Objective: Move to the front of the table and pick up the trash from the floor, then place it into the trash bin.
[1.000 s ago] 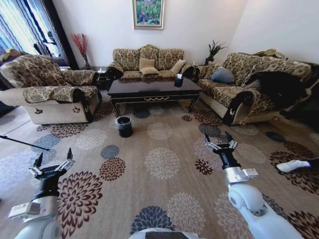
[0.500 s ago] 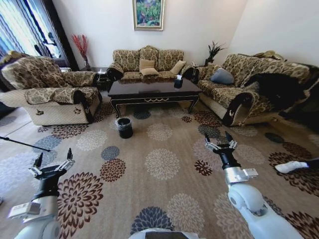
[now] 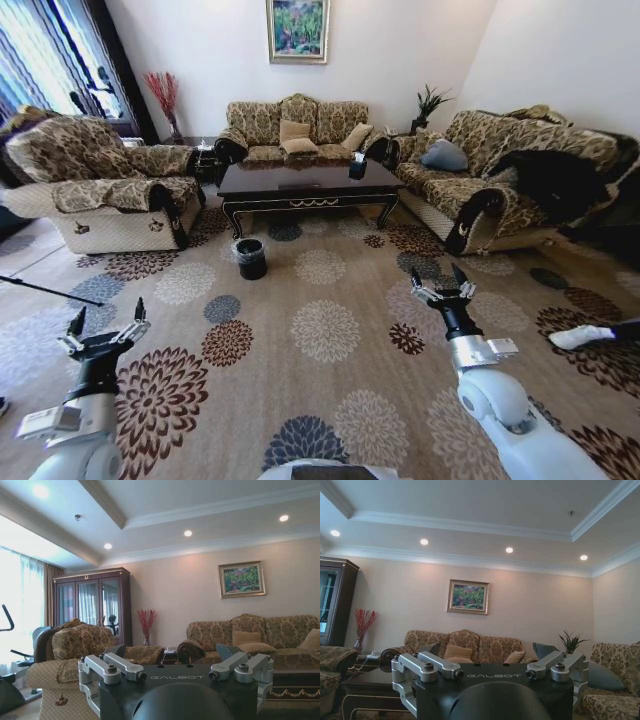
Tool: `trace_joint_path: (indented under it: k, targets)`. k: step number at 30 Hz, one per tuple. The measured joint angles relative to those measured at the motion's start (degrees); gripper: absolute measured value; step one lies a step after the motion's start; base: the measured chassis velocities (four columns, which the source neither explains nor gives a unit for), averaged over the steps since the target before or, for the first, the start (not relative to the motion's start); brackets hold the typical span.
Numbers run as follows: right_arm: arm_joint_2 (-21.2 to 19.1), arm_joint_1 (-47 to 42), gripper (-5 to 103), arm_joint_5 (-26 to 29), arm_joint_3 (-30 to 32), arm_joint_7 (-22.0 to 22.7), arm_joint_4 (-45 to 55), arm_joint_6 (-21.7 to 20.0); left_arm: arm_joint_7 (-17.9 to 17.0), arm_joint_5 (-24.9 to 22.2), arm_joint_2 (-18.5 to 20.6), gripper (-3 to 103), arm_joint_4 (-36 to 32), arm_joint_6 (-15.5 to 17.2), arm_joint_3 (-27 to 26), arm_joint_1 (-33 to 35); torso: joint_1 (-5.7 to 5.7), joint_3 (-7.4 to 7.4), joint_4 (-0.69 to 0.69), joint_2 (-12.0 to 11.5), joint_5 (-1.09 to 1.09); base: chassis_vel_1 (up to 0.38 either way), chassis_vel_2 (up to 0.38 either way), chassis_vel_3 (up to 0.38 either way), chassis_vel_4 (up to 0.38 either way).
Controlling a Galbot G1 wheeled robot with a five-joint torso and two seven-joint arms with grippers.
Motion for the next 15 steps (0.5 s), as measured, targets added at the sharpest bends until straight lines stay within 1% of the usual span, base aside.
trace_joint_path:
  k: [3, 5, 6, 14, 15]
  targets:
    - [0.0, 0.0, 100, 0.0, 0.0, 0.0, 0.0, 0.0, 0.0, 0.0, 0.0, 100, 0.0, 0.0, 0.0, 0.0, 0.39, 0.50, 0.00, 0.9, 0.00, 0.000, 0.000, 0.000, 0.000]
    - [0.0, 0.0, 100, 0.0, 0.0, 0.0, 0.0, 0.0, 0.0, 0.0, 0.0, 100, 0.0, 0.0, 0.0, 0.0, 0.47, 0.58, 0.00, 1.1, 0.00, 0.000, 0.000, 0.000, 0.000]
    - [0.0, 0.0, 100, 0.0, 0.0, 0.0, 0.0, 0.0, 0.0, 0.0, 0.0, 100, 0.0, 0.0, 0.0, 0.0, 0.77, 0.91, 0.00, 1.7, 0.00, 0.000, 0.000, 0.000, 0.000]
    - [0.0, 0.0, 100, 0.0, 0.0, 0.0, 0.0, 0.0, 0.0, 0.0, 0.0, 100, 0.0, 0.0, 0.0, 0.0, 1.57, 1.90, 0.00, 3.5, 0.00, 0.000, 0.000, 0.000, 0.000]
    - [0.0, 0.0, 100, 0.0, 0.0, 0.0, 0.0, 0.0, 0.0, 0.0, 0.0, 100, 0.0, 0.0, 0.0, 0.0, 1.79, 2.18, 0.00, 4.0, 0.00, 0.000, 0.000, 0.000, 0.000]
